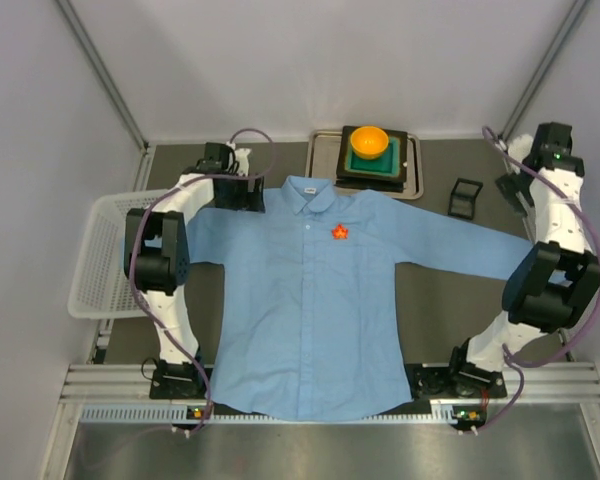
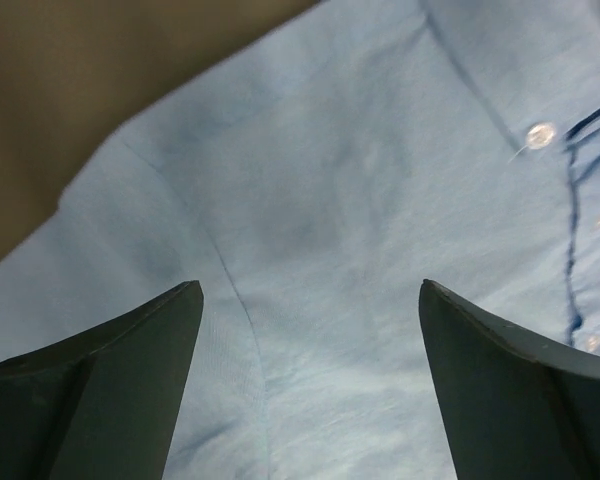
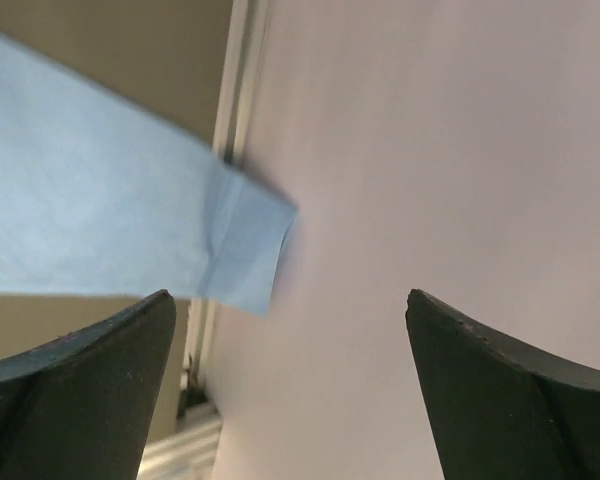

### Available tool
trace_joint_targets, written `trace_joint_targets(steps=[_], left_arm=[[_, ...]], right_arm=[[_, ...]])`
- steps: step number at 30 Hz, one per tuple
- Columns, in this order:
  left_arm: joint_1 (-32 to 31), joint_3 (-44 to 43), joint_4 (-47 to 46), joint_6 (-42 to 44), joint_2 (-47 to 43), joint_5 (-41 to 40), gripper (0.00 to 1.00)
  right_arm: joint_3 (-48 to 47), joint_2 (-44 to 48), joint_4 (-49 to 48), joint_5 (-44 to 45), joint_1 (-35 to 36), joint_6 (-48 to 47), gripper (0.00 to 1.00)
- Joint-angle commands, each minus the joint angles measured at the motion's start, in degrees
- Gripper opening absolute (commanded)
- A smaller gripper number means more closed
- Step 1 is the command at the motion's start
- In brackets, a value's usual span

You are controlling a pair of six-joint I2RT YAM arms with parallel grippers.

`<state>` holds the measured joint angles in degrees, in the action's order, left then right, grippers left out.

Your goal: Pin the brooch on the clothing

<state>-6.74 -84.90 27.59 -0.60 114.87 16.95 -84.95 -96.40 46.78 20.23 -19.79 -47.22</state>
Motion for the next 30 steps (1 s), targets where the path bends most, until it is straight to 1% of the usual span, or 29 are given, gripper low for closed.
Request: trace_joint_targets(steps=[1, 3, 4, 5, 6, 7, 8, 9, 10, 11, 13, 14, 16, 17, 18, 19, 20, 21, 23, 24, 27, 30], left_arm=[[-2.31, -8.15, 2.28, 4.99, -7.54, -4.38, 0.96], [-2.31, -10.18, 3.60, 5.78, -8.95, -5.17, 0.99], [-2.31, -12.89, 4.39, 6.31, -9.31, -5.43, 0.99], [-2.31, -14.22, 5.35, 7.53, -9.66, -5.35, 0.99], [-2.22, -15.89, 6.32, 7.81, -9.84, -5.52, 0.99], [-2.22, -18.60, 7.46, 7.11, -9.93, -9.53, 0.99], [-2.22, -19.85, 8.08, 4.76, -9.84, -11.48, 0.99], [-2.22, -22.99, 9.31, 4.21, -9.40, -12.81, 0.99], [-2.22, -24.51, 13.06, 4.12, -9.05, -15.08, 0.99], [-2.22, -25.56, 14.58, 3.86, -8.96, -15.63, 0.99], [-2.22, -25.41, 17.92, 3.85, -9.92, -16.33, 0.99], [-2.22, -24.27, 18.11, 3.33, -10.62, -16.42, 0.99], [-2.22, -17.43, 17.06, 2.98, -14.31, -16.42, 0.99], [-2.22, -14.53, 14.97, 2.54, -15.63, -15.90, 0.99], [-2.22, -9.19, 14.16, 2.27, -18.16, -15.03, 0.99], [-2.22, -6.53, 12.85, 2.10, -19.41, -13.97, 0.99], [-2.22, -3.81, 10.49, 1.31, -20.55, -13.87, 0.99], [-2.22, 0.66, 9.77, 1.04, -22.65, -13.35, 0.99], [-2.22, 4.73, 8.45, 0.78, -24.68, -13.08, 0.99], [-2.31, 8.23, 7.22, -0.88, -26.35, -12.65, 0.99], [-2.40, 13.60, 6.25, -2.91, -29.16, -12.29, 0.99], [-2.57, 16.08, 6.33, -3.79, -31.62, -12.55, 0.99]], right_arm=[[-11.01, 4.03, 4.10, -12.83, 4.23, 10.82, 0.99], [-16.44, 4.03, 4.10, -19.94, 4.93, 13.28, 0.99], [-18.22, 4.03, 3.93, -23.18, 4.94, 16.78, 0.99], [-19.98, 4.03, 3.15, -28.52, 4.94, 18.81, 0.99], [-22.78, 3.85, 2.88, -31.19, 4.94, 20.83, 0.99], [-23.94, 3.42, 2.70, -34.00, 4.94, 25.03, 0.99], [-24.73, 3.32, 2.09, -40.90, 4.94, 26.64, 0.99], [-25.44, 2.89, 1.91, -44.97, 4.94, 28.22, 0.99], [-25.53, 2.10, 1.91, -49.02, 4.94, 31.11, 0.99], [-25.44, 1.83, 1.82, -56.10, 5.11, 32.01, 0.99], [-23.52, 1.57, 1.73, -54.61, 7.21, 35.25, 0.99], [-22.12, 2.35, 1.64, -52.51, 10.36, 34.14, 0.99], [-13.88, 4.63, -1.24, -48.73, 14.06, 29.15, 0.99], [-10.27, 7.86, -2.82, -44.88, 18.43, 27.55, 0.99], [-3.02, 9.37, -6.41, -43.36, 19.52, 25.88, 0.99], [0.62, 11.22, -8.27, -41.69, 23.01, 23.60, 0.99], [4.23, 13.76, -10.20, -38.89, 24.70, 23.06, 0.99], [9.83, 15.00, -11.61, -37.99, 27.50, 22.79, 0.99], [14.26, 16.85, -13.47, -37.98, 29.28, 23.49, 0.99], [17.85, 18.69, -13.82, -38.16, 29.98, 24.10, 0.99], [24.18, 22.55, -14.96, -38.95, 30.16, 26.13, 0.99], [28.59, 25.81, -16.28, -38.69, 30.16, 27.09, 0.99]])
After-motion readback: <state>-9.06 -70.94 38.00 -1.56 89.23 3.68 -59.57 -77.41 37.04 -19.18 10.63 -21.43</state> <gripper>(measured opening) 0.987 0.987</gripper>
